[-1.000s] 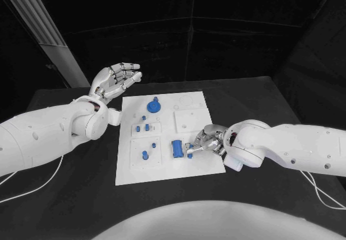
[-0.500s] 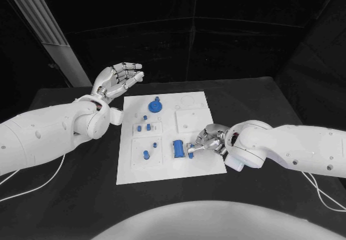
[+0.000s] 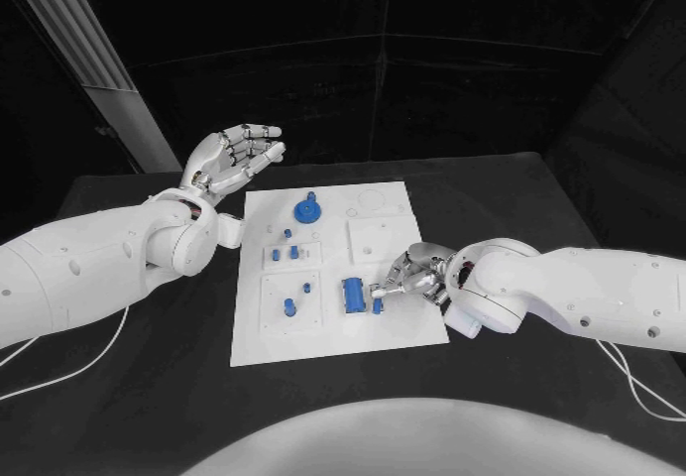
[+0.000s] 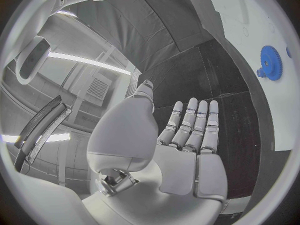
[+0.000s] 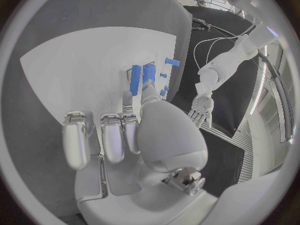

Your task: Assemble the parts on the task board

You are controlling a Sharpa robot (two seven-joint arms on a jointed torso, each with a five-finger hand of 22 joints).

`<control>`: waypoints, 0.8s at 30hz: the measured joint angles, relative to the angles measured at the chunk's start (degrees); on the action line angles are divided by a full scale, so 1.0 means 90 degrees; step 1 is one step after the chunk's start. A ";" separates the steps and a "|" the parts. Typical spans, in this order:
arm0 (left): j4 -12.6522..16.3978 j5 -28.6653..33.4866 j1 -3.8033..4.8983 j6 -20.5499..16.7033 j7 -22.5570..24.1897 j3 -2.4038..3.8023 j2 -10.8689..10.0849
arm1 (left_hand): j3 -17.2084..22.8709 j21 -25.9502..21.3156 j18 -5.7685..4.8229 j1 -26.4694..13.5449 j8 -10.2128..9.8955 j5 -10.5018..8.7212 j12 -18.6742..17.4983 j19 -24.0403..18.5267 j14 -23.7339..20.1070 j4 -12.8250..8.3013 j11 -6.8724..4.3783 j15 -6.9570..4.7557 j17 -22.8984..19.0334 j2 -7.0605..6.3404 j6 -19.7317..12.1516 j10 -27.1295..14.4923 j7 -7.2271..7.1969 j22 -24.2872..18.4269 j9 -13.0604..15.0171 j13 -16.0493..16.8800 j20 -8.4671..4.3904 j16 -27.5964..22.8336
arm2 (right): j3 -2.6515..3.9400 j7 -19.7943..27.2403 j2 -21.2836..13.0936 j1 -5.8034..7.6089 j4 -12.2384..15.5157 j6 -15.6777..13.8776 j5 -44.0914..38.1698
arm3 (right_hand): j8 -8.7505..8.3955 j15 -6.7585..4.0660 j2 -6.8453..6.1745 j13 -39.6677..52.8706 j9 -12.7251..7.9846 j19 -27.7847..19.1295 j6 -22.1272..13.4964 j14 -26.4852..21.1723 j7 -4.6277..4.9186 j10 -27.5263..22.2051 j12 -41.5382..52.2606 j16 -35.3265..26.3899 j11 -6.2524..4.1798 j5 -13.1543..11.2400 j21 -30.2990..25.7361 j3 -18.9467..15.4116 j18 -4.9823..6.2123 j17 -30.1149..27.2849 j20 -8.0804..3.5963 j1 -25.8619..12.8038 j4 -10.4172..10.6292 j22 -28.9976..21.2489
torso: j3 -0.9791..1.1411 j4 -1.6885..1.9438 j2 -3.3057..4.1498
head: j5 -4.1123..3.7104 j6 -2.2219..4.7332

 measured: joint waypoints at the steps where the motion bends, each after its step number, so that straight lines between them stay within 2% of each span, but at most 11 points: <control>1: 0.0000 0.0000 0.0000 0.0000 0.0000 0.0000 0.0000 | 0.0000 0.0000 0.0000 0.0000 0.0000 0.0000 0.0000 0.0000 0.0000 0.0000 0.0000 0.0000 0.0000 0.0000 0.0000 0.0000 0.0000 0.0000 0.0000 0.0000 0.0000 0.0000 | 0.0000 0.0002 0.0000 0.0000 0.0000 -0.0009 0.0000 | 0.0005 0.0000 0.0000 0.0000 0.0003 0.0000 0.0000 0.0000 0.0000 0.0000 0.0000 0.0000 0.0000 0.0000 0.0000 0.0000 0.0000 0.0000 0.0000 0.0000 0.0000 0.0000 | 0.0000 0.0000 -0.0001 | 0.0000 0.0000; 17: -0.0002 0.0000 -0.0001 0.0001 0.0000 0.0000 -0.0006 | 0.0000 0.0000 0.0000 0.0000 0.0000 -0.0001 0.0000 0.0000 0.0000 0.0000 0.0000 0.0000 0.0001 0.0000 0.0000 0.0001 0.0000 -0.0004 0.0001 0.0001 0.0000 0.0000 | -0.0001 0.0038 0.0009 0.0000 0.0000 -0.0113 -0.0001 | 0.0088 0.0000 -0.0001 0.0002 0.0045 0.0000 0.0000 0.0000 0.0000 0.0000 0.0000 0.0000 0.0000 0.0023 0.0000 -0.0017 0.0000 0.0000 0.0000 -0.0001 -0.0017 0.0000 | 0.0000 -0.0003 -0.0002 | -0.0002 0.0000; 24: 0.0001 0.0000 -0.0001 0.0002 0.0000 0.0000 -0.0011 | 0.0000 0.0000 -0.0001 0.0000 0.0000 -0.0001 0.0000 0.0000 0.0000 0.0000 0.0000 0.0000 0.0001 0.0000 0.0000 0.0001 0.0000 -0.0004 0.0001 0.0001 0.0000 0.0000 | -0.0001 0.0070 0.0025 -0.0001 -0.0003 -0.0190 -0.0002 | 0.0202 0.0000 0.0041 0.0006 0.0099 0.0000 0.0000 0.0000 0.0000 -0.0001 0.0023 0.0000 0.0001 0.0305 0.0000 -0.0022 0.0000 0.0000 0.0000 0.0145 -0.0073 0.0000 | 0.0000 -0.0003 -0.0001 | -0.0009 0.0000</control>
